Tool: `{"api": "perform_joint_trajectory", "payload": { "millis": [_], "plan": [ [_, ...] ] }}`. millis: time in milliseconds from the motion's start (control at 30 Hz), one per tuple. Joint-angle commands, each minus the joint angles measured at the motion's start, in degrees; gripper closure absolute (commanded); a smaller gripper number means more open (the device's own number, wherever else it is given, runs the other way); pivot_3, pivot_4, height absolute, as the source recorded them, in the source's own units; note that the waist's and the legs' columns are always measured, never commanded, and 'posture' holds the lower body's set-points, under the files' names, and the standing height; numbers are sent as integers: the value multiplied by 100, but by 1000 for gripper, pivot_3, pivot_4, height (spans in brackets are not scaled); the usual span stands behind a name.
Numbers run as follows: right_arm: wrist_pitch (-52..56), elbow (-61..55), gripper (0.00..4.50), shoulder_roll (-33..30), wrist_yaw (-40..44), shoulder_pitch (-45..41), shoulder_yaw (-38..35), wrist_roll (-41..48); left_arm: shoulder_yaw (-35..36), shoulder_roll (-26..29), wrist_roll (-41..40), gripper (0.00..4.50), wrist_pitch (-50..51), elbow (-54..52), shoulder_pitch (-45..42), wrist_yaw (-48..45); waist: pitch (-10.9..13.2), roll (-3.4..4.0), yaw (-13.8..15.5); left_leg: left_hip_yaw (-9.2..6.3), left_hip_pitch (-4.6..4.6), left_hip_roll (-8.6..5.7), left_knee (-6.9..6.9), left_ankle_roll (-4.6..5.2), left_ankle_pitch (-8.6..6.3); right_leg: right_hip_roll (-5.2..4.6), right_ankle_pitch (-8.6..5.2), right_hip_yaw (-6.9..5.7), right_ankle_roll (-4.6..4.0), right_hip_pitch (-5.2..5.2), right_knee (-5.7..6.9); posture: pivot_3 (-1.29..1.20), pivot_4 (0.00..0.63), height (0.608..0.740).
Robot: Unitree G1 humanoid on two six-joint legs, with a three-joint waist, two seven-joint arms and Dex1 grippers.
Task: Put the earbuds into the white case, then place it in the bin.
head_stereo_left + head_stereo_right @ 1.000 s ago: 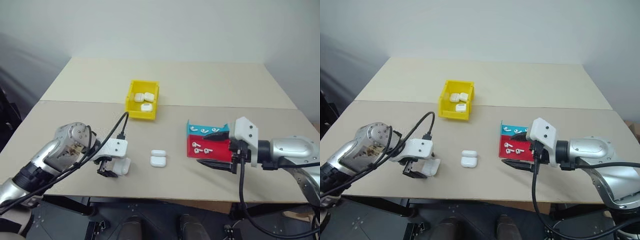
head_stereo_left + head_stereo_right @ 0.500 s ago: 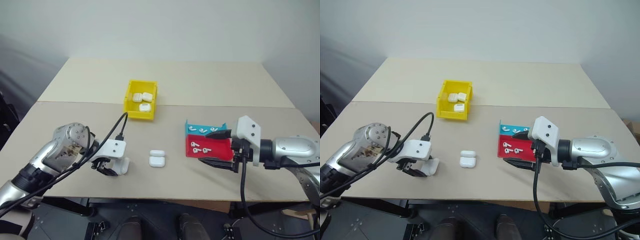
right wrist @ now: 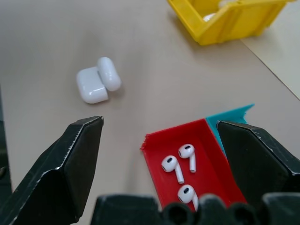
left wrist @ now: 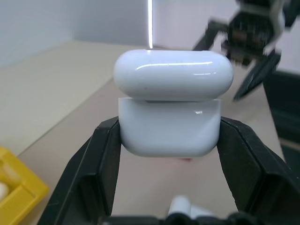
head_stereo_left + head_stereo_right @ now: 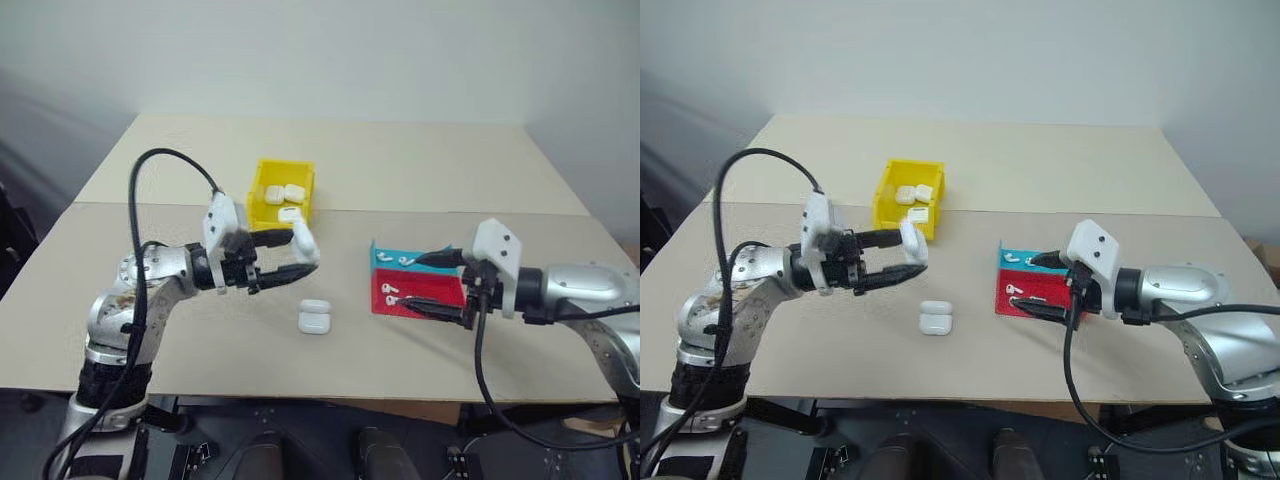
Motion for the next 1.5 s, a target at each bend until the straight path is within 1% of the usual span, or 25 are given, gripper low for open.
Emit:
{"api": "perform_joint_trajectory", "payload": {
  "millis": [33, 67, 133, 167, 233, 333, 400, 467, 633, 733, 900, 1133, 1300, 1400, 1467, 1500],
  "plan": [
    [543, 131, 0, -245, -163, -583, 521, -465, 280, -299, -1046, 1724, 536, -488, -176, 481, 0, 0, -29, 0, 2, -1, 1, 0, 0, -1, 0, 2, 0, 0, 4, 0, 150, 740],
    [636, 181, 0, -327, -91, -748, 715, -584, 304, -349, -1321, 1724, 700, -528, -222, 524, 0, 0, -43, 0, 5, -2, 1, 0, 0, 0, 0, 3, 0, 2, 4, 0, 150, 740],
    [899, 384, 0, -442, 154, -1241, 1225, -795, 293, -427, -1721, 1724, 698, -642, -209, 402, 0, 0, -81, -1, 10, -4, 0, 0, 0, 0, -1, 7, -1, 0, 12, 0, 150, 740],
    [934, 553, 186, -470, 344, -1493, 1509, -916, 225, -434, -1772, 1724, 626, -669, -184, 287, 0, 0, -95, -1, 11, -4, 0, 0, 0, 0, -1, 8, -1, -1, 12, 0, 150, 740],
    [943, 876, 638, -469, 654, -1908, 2001, -1167, 78, -399, -1765, 1724, 423, -672, -108, 20, 0, 0, -109, 0, 18, -5, -6, -1, 0, 1, -2, 12, -2, 3, 9, 0, 150, 740],
    [953, 1411, 1659, -295, 970, -2395, 2536, -1473, -161, -348, -1497, 1724, -63, -648, 64, -402, 0, 0, -106, 8, 26, -9, -10, -1, 0, 1, -2, 14, -2, 7, 5, 0, 150, 740],
    [952, 1728, 2331, -141, 1138, -2657, 2904, -1733, -209, -358, -1398, 1724, -324, -663, 221, -464, 0, 0, -91, 11, 24, -8, -10, -1, 0, 1, -2, 13, -3, 5, 3, 0, 150, 740],
    [885, 1951, 2331, -36, 1290, -2806, 3133, -1932, -166, -354, -1431, 1724, -493, -662, 369, -526, 0, 0, -84, 12, 19, -8, -10, -1, 0, 0, -1, 13, -3, 3, 1, 0, 150, 740],
    [636, 2349, 2331, 174, 1593, -3006, 3435, -2292, -114, -378, -1429, 1724, -966, -582, 659, -782, 0, 1, -65, 9, 7, -6, -11, -1, 0, -1, -1, 7, -3, -2, -10, 0, 150, 740],
    [413, 2534, 2331, 264, 1702, -3020, 3590, -2574, -214, -330, -1239, 1724, -1246, -447, 782, -950, 0, 1, -62, 9, 6, -5, -11, -1, 0, -1, 0, 4, -4, -1, -14, 0, 150, 740],
    [11, 2786, 2331, 345, 1831, -2940, 3654, -2940, -284, -285, -1155, 1724, -1409, -485, 897, -965, 0, 1, -65, 9, 5, -5, -12, -1, 0, -1, 0, 3, -4, -2, -16, 0, 150, 740],
    [-259, 3146, 2331, 557, 1903, -2910, 3600, -3222, -335, -242, -1138, 1724, -1499, -529, 955, -899, 0, 2, -67, 9, 7, -4, -13, 0, 0, 0, 0, 3, -4, -1, -14, 0, 150, 740],
    [-370, 3226, 2331, 596, 2040, -2845, 3610, -3390, -342, -205, -1117, 1724, -1529, -512, 957, -889, 0, 2, -67, 9, 10, -4, -13, -1, 0, 0, 0, 3, -4, 3, -14, 0, 150, 740],
    [-397, 3131, 2913, 554, 2114, -2738, 3587, -3435, -326, -184, -1123, 1724, -1535, -500, 954, -904, 0, 2, -67, 9, 11, -3, -13, -1, 0, 0, 0, 2, -4, 4, -15, 0, 150, 740],
    [-377, 3070, 3564, 552, 2156, -2683, 3544, -3476, -317, -174, -1129, 1724, -1534, -484, 940, -910, 0, 2, -65, 8, 11, -3, -12, -1, 0, -1, 0, 1, -4, 5, -16, 0, 150, 740],
    [-366, 3051, 3791, 558, 2169, -2664, 3520, -3498, -320, -172, -1128, 1724, -1537, -470, 928, -913, 0, 2, -64, 8, 12, -3, -12, -1, 0, -1, 0, 1, -4, 6, -16, 0, 150, 740]
  ]
}}
